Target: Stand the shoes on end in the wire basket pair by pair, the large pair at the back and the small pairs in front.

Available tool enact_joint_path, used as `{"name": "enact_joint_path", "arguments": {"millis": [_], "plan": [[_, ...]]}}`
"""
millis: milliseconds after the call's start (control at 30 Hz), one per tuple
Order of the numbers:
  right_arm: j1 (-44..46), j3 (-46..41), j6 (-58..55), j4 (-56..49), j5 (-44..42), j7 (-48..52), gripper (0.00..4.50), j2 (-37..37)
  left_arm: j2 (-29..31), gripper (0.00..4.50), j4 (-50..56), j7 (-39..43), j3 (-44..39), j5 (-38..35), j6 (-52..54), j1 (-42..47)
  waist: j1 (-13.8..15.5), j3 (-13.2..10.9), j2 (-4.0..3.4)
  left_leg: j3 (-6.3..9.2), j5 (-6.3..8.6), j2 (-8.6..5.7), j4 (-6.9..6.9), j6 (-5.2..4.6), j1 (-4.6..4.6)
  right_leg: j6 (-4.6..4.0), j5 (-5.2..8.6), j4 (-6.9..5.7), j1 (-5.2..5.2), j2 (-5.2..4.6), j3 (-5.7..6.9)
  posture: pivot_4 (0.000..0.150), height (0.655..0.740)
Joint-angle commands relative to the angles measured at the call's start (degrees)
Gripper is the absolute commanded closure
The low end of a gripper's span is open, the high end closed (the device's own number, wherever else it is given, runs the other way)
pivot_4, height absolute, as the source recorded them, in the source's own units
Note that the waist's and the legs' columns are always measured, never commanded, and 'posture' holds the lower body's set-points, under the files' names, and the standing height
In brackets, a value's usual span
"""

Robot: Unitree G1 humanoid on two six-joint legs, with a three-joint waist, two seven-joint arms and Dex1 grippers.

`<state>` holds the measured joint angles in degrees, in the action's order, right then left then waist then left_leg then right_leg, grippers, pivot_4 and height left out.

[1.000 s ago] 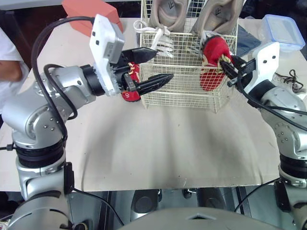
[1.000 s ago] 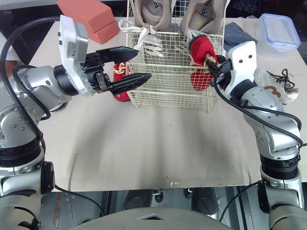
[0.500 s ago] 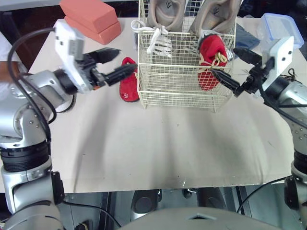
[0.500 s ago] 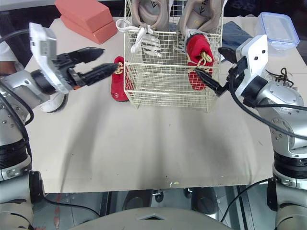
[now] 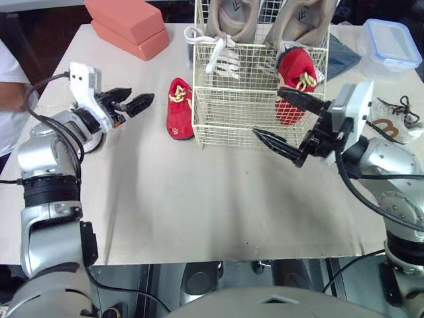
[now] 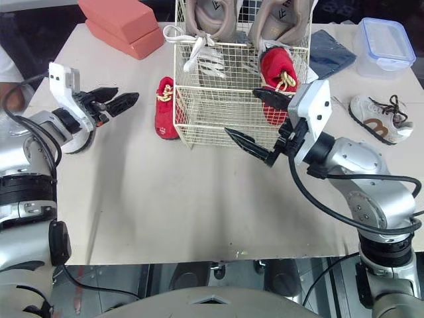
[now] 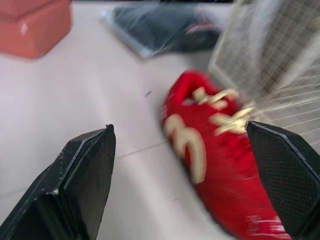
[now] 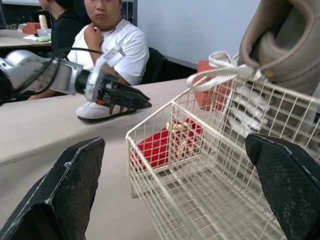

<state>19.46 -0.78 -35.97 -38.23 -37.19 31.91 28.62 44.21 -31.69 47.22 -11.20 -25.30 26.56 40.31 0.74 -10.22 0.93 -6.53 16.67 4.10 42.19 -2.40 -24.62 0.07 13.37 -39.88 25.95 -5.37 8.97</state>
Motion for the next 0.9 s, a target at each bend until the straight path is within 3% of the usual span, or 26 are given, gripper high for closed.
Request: {"name": "enact_joint_path", "arguments": {"millis": [33, 300, 567, 767, 900], "plan": [[-1.59, 0.12, 1.48, -2.15, 0.59, -1.19, 0.06, -0.75, -1.03, 0.0, -6.74, 2.4, 0.5, 2.26, -3.18, 4.82, 0.11, 0.01, 0.01, -0.01, 0.0, 0.01, 0.0, 0.0, -0.01, 0.0, 0.0, -0.01, 0.01, 0.0, 0.05, 0.15, 0.686], [-4.02, -0.19, 1.95, -2.75, 2.68, -2.19, 0.06, 0.08, -4.79, 0.0, -17.25, 8.56, 3.86, 6.87, -6.06, 11.27, -0.03, 0.02, 0.08, 0.02, 0.0, -0.01, 0.06, 0.0, -0.06, 0.0, 0.0, -0.03, 0.02, 0.0, 0.14, 0.15, 0.686], [-4.43, -0.53, 2.35, -3.08, 2.94, -2.65, 0.06, -0.08, -7.93, 0.0, -24.26, 8.58, 5.27, 10.45, -6.43, 15.63, -0.05, 0.02, 0.1, 0.03, 0.0, -0.02, 0.08, 0.0, -0.07, 0.01, 0.0, -0.04, 0.03, 0.0, 0.14, 0.15, 0.686], [-4.82, -0.53, 3.21, -2.65, 3.19, -2.3, 0.0, -0.1, -8.53, 2.75, -25.52, 8.78, 4.5, 11.35, -6.59, 16.05, -0.01, 0.03, 0.12, 0.04, 0.0, 0.0, 0.11, 0.0, -0.07, 0.01, 0.0, -0.06, 0.02, -0.01, 0.14, 0.15, 0.686], [-5.39, -0.23, 3.9, -2.6, 3.46, -2.04, 0.0, -0.13, -8.34, 4.29, -23.56, 8.28, 2.99, 10.32, -6.99, 14.44, -0.06, 0.03, 0.12, 0.05, 0.0, 0.01, 0.11, 0.0, -0.06, 0.0, 0.0, -0.08, 0.02, -0.01, 0.15, 0.15, 0.686]]}}
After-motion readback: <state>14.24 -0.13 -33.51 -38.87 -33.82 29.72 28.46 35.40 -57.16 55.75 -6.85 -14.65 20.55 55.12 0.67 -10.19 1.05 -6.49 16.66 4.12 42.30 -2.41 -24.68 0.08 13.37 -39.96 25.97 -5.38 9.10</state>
